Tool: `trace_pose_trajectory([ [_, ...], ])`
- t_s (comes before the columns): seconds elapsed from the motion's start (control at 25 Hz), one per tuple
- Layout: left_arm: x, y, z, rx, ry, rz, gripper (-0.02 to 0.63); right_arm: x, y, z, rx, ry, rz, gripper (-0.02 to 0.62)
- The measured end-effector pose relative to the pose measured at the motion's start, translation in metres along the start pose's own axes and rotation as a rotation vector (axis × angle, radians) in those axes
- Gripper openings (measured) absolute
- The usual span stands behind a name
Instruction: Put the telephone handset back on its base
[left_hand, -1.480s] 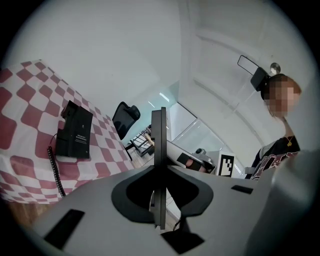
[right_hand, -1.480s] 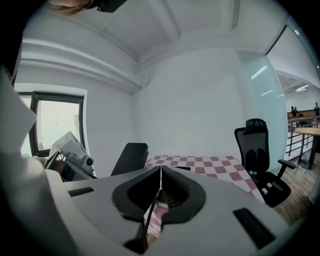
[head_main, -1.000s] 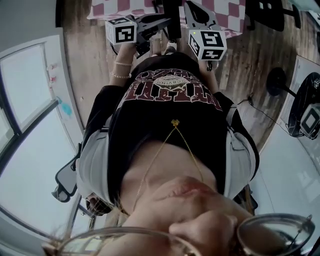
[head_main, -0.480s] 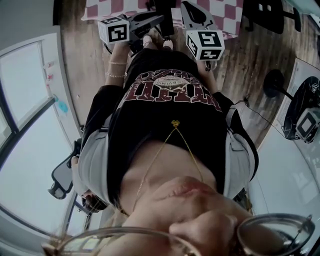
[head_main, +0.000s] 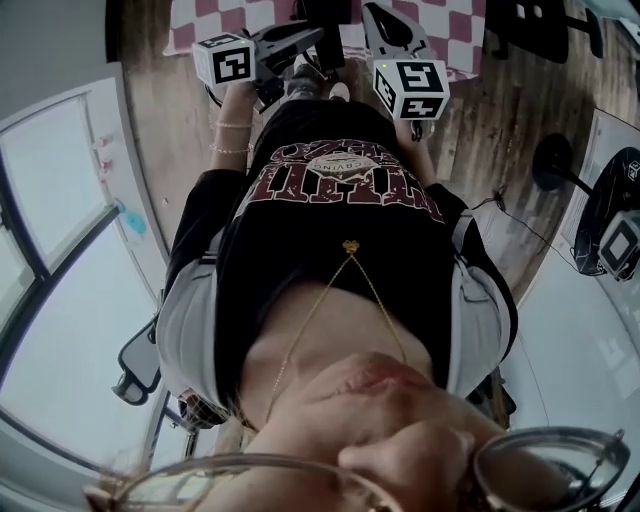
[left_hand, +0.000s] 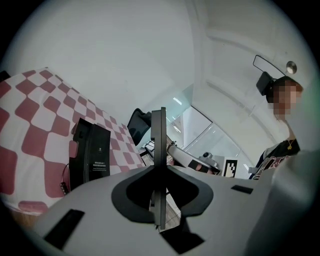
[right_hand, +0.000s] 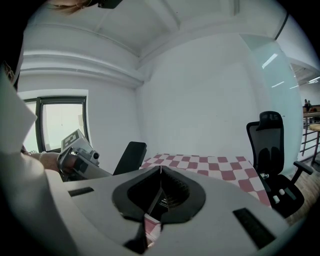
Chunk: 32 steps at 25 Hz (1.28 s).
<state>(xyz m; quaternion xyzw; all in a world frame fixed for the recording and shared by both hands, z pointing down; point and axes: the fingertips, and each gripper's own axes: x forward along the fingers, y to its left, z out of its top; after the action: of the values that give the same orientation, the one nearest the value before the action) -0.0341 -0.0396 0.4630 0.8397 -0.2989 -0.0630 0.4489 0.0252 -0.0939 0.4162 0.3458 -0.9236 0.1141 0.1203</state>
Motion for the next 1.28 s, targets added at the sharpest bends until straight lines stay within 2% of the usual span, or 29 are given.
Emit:
trace_pose_trajectory([
  [0.2, -0.002, 0.009, 0.021, 0.016, 0.024, -0.006, 0.075, 0.021, -0.003, 0.009, -0.001, 0.0, -0.017, 0.023],
  [0.76, -0.01, 0.075, 0.043, -0.067, 0.096, -0.029, 0.075, 0.076, -0.01, 0.013, 0.042, 0.031, -0.092, 0.023],
  [0.96, -0.01, 0.089, 0.056, -0.069, 0.122, -0.027, 0.075, 0.089, -0.012, 0.012, 0.055, 0.049, -0.136, 0.023],
  [1.16, -0.003, 0.118, 0.041, -0.131, 0.134, -0.04, 0.075, 0.091, -0.019, 0.008, 0.073, 0.052, -0.19, 0.023],
  [1.28, 0.002, 0.116, 0.044, -0.121, 0.181, -0.046, 0.074, 0.097, -0.023, 0.005, 0.085, 0.058, -0.217, 0.023],
])
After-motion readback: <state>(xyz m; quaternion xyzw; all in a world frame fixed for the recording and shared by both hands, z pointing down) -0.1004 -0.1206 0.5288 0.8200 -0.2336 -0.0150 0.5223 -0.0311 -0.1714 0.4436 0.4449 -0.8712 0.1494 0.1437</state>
